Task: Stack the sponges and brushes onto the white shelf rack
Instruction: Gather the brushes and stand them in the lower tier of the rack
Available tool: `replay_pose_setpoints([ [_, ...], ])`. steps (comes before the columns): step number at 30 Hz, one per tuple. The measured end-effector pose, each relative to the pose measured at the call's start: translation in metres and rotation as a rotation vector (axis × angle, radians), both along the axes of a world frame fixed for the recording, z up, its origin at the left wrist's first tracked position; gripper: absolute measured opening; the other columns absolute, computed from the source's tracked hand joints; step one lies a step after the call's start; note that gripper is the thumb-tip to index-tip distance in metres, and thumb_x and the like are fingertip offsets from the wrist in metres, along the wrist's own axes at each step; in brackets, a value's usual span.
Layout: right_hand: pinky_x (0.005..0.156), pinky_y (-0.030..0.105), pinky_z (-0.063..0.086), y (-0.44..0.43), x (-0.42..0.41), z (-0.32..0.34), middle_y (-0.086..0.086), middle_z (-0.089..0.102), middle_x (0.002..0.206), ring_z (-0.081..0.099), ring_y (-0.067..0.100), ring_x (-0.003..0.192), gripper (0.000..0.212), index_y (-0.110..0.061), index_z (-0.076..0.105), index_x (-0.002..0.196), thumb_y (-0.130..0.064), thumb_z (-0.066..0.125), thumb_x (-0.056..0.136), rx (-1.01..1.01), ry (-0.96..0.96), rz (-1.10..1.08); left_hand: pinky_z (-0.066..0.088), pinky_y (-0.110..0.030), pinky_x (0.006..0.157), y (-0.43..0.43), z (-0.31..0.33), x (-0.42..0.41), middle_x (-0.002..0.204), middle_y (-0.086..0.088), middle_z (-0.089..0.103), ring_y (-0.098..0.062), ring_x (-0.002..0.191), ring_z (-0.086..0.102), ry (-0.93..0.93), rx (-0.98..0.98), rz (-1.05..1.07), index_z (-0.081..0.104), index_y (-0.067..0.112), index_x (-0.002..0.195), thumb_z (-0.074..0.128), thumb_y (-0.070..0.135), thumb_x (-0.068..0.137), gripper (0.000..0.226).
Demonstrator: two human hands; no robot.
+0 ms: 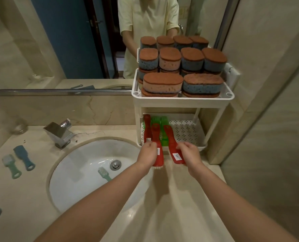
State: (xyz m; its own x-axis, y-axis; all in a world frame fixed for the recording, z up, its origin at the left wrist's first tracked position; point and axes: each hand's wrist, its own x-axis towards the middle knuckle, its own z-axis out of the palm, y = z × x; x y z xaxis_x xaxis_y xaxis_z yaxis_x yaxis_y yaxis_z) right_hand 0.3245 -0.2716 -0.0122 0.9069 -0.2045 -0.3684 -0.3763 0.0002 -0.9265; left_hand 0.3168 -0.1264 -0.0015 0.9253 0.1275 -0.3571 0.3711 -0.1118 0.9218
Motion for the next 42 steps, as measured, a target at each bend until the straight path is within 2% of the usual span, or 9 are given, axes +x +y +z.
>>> replay_pose_setpoints([
  [6, 0.058, 0.029, 0.056, -0.003, 0.041, -0.003, 0.008, 0.071, 0.087, 0.069, 0.018, 0.070, 0.011, -0.017, 0.065, 0.090, -0.011, 0.055, 0.092, -0.014, -0.009, 0.008, 0.047, -0.026, 0.072, -0.011, 0.005, 0.051, 0.096, -0.006, 0.059, -0.021, 0.082, 0.058, -0.016, 0.090, -0.040, 0.052, 0.017, 0.106, 0.038, 0.015, 0.101, 0.015],
  [9, 0.061, 0.026, 0.055, -0.002, 0.061, -0.008, 0.004, 0.071, 0.093, 0.069, 0.016, 0.077, 0.016, -0.015, 0.065, 0.108, -0.015, 0.055, 0.095, -0.048, -0.005, 0.038, 0.044, -0.025, 0.071, -0.013, 0.004, 0.072, 0.101, -0.002, 0.057, -0.019, 0.085, 0.057, 0.007, 0.189, -0.047, 0.051, 0.019, 0.117, 0.040, 0.021, 0.102, 0.019],
  [12, 0.077, 0.033, 0.057, -0.002, 0.081, -0.013, 0.003, 0.069, 0.105, 0.068, 0.020, 0.089, 0.023, -0.018, 0.066, 0.115, -0.014, 0.053, 0.096, -0.102, -0.006, 0.054, 0.047, -0.033, 0.088, -0.013, -0.002, 0.091, 0.118, -0.007, 0.058, -0.028, 0.103, 0.057, 0.019, 0.304, -0.076, 0.051, 0.017, 0.126, 0.039, 0.025, 0.101, 0.029],
  [16, 0.062, 0.015, 0.045, -0.002, 0.103, -0.022, -0.004, 0.066, 0.096, 0.061, 0.003, 0.076, 0.024, -0.024, 0.070, 0.101, -0.009, 0.052, 0.094, -0.174, -0.070, 0.144, 0.047, -0.041, 0.097, -0.013, -0.011, 0.109, 0.122, -0.010, 0.062, -0.032, 0.110, 0.058, 0.041, 0.421, -0.048, 0.057, 0.018, 0.121, 0.041, 0.028, 0.097, 0.030],
  [19, 0.064, 0.017, 0.046, -0.002, 0.117, -0.031, -0.004, 0.067, 0.094, 0.060, 0.002, 0.075, 0.027, -0.033, 0.067, 0.085, -0.009, 0.054, 0.090, -0.236, -0.058, 0.161, 0.044, -0.039, 0.099, -0.015, -0.020, 0.118, 0.126, -0.009, 0.059, -0.032, 0.117, 0.052, 0.031, 0.655, 0.006, 0.065, 0.019, 0.116, 0.042, 0.031, 0.095, 0.033],
  [24, 0.094, 0.033, 0.050, -0.001, 0.128, -0.047, 0.004, 0.070, 0.118, 0.065, 0.022, 0.104, 0.030, -0.021, 0.073, 0.111, -0.011, 0.057, 0.087, -0.335, -0.019, 0.219, 0.033, -0.042, 0.108, -0.019, -0.033, 0.125, 0.138, -0.011, 0.044, -0.031, 0.129, 0.033, 0.094, 0.873, -0.012, 0.060, 0.016, 0.124, 0.035, 0.034, 0.098, 0.040],
  [28, 0.088, 0.027, 0.050, -0.002, 0.131, -0.057, 0.006, 0.069, 0.118, 0.064, 0.023, 0.105, 0.030, -0.019, 0.073, 0.112, -0.011, 0.057, 0.088, -0.374, -0.040, 0.223, 0.026, -0.043, 0.114, -0.021, -0.042, 0.127, 0.145, -0.004, 0.034, -0.024, 0.139, 0.019, 0.072, 0.851, 0.012, 0.062, 0.018, 0.120, 0.039, 0.034, 0.098, 0.036],
  [36, 0.087, 0.031, 0.053, -0.002, 0.134, -0.068, 0.006, 0.071, 0.114, 0.066, 0.022, 0.101, 0.028, -0.017, 0.071, 0.114, -0.016, 0.059, 0.089, -0.392, -0.012, 0.249, 0.011, -0.045, 0.119, -0.026, -0.055, 0.132, 0.158, -0.002, 0.017, -0.022, 0.148, -0.005, 0.081, 0.843, 0.034, 0.058, 0.015, 0.122, 0.039, 0.032, 0.099, 0.035],
  [42, 0.079, 0.025, 0.050, -0.002, 0.133, -0.070, 0.005, 0.071, 0.108, 0.064, 0.018, 0.094, 0.026, -0.015, 0.071, 0.110, -0.017, 0.065, 0.085, -0.358, -0.012, 0.214, 0.012, -0.045, 0.120, -0.026, -0.060, 0.127, 0.159, 0.000, 0.016, -0.022, 0.149, -0.005, 0.016, 0.857, 0.052, 0.049, 0.018, 0.129, 0.042, 0.019, 0.097, 0.033],
])
